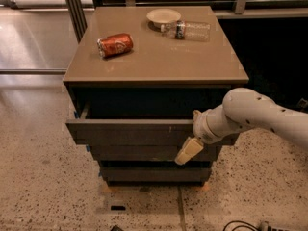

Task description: Open top drawer

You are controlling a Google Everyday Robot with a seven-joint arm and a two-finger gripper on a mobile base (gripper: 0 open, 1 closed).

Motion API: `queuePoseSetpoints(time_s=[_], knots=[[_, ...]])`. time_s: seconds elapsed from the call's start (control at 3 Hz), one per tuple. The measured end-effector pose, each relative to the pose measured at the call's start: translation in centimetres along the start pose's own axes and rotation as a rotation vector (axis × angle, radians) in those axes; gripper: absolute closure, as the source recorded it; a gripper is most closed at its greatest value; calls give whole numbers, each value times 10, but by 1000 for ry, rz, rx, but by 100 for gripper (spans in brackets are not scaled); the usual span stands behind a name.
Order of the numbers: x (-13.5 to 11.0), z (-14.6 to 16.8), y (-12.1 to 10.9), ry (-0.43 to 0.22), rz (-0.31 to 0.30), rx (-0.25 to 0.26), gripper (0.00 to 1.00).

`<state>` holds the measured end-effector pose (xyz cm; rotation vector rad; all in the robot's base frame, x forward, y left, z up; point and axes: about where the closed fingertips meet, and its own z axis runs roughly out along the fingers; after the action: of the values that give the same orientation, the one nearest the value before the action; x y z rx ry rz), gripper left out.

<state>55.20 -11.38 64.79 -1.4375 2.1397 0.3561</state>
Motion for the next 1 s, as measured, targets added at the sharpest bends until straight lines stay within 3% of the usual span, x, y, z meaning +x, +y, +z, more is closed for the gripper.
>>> queuePoseSetpoints(time_s=[0.33, 0.67, 1.0], knots=[[2, -31, 58, -15, 20, -68, 0], [2, -31, 58, -15, 20, -69, 0], [4, -29, 66, 6, 43, -125, 0]])
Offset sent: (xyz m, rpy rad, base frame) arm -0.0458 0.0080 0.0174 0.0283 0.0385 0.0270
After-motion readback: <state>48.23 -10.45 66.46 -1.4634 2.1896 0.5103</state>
